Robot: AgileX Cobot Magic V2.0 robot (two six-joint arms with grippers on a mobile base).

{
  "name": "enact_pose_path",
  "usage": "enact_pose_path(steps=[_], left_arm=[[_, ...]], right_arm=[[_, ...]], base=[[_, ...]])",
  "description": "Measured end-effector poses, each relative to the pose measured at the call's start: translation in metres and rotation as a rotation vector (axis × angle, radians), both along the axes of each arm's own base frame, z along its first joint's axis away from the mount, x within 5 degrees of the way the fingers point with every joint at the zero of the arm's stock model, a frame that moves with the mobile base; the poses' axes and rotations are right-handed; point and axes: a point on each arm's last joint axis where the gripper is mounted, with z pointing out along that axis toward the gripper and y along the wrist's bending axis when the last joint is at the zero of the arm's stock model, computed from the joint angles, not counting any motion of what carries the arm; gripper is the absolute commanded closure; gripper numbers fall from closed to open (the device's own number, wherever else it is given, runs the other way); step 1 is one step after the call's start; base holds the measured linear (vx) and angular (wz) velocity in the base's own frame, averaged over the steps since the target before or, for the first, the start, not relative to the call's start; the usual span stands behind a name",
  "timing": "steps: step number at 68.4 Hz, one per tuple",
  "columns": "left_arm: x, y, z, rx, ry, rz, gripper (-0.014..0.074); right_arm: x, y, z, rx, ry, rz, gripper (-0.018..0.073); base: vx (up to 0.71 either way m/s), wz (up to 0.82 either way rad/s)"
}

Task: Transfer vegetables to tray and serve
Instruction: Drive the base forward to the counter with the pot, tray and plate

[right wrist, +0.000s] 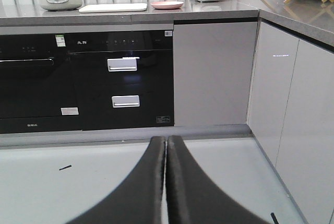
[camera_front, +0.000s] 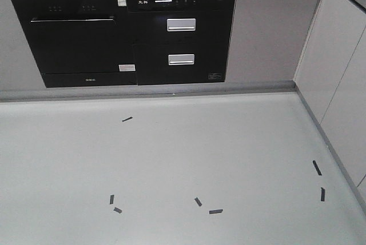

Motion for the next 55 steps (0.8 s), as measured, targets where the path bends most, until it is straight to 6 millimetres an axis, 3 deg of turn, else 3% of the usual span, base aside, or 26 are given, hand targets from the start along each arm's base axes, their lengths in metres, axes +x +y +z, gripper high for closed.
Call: enact_pose_path(steps=[55], left_arm=[[0.0, 0.0, 0.0, 0.0, 0.0, 0.0, 0.0594]], right_arm=[[0.0, 0.0, 0.0, 0.0, 0.0, 0.0, 0.0568]], base=[[0.0, 0.0]])
